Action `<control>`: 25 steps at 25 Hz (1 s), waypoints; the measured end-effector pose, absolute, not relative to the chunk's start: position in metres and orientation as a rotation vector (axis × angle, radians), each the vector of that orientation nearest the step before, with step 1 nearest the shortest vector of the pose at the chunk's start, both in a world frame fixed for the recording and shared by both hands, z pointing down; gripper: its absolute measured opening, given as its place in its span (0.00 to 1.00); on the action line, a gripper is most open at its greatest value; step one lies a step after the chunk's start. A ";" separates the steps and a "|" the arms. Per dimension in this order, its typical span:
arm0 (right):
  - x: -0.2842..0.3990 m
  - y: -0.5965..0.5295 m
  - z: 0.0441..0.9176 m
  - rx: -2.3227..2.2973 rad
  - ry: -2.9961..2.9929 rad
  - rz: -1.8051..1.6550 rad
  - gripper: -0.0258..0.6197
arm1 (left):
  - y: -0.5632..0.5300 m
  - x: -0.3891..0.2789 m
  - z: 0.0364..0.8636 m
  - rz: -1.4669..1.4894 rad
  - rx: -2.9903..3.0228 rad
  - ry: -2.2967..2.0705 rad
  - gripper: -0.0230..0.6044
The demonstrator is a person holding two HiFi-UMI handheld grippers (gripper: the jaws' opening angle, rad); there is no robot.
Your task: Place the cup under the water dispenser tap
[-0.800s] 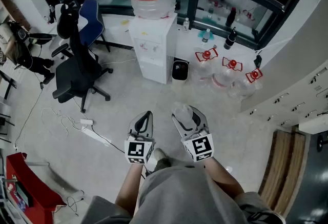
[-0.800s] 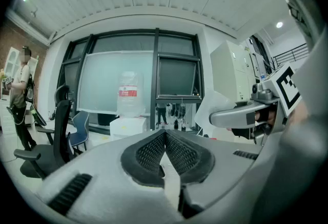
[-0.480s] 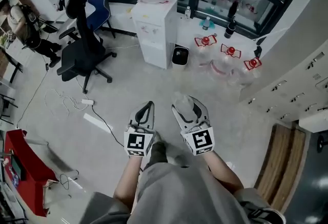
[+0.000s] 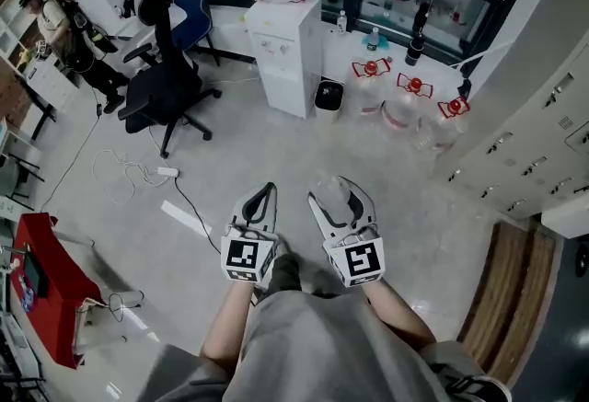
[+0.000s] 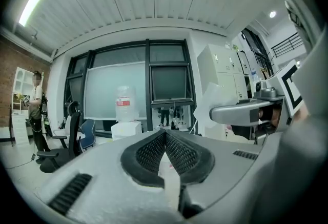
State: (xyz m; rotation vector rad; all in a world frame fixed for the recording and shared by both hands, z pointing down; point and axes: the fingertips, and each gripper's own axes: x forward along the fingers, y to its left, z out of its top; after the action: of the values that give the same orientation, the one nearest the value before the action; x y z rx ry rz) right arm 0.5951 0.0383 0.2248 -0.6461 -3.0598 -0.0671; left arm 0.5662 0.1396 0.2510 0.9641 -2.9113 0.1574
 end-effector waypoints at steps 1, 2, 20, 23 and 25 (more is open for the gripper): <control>0.597 0.039 0.223 -0.649 -3.066 -0.064 0.42 | 0.141 0.567 0.250 0.159 0.961 -2.916 0.05; 0.597 0.040 0.223 -0.654 -3.066 -0.060 0.42 | 0.142 0.567 0.249 0.159 0.958 -2.921 0.05; 0.462 0.131 0.241 -0.643 -3.035 -0.094 0.42 | 0.228 0.439 0.254 0.105 0.996 -2.932 0.05; 0.437 0.152 0.244 -0.642 -3.030 -0.116 0.42 | 0.247 0.414 0.258 0.098 1.014 -2.920 0.05; 0.420 0.165 0.245 -0.635 -3.031 -0.125 0.42 | 0.260 0.397 0.260 0.085 1.020 -2.914 0.05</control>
State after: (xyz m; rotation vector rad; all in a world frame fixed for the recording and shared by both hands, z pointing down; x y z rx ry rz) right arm 0.4199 0.1652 0.2448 -0.6345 -3.0312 -0.1254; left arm 0.3975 0.2600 0.2603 1.0204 -2.9135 0.0847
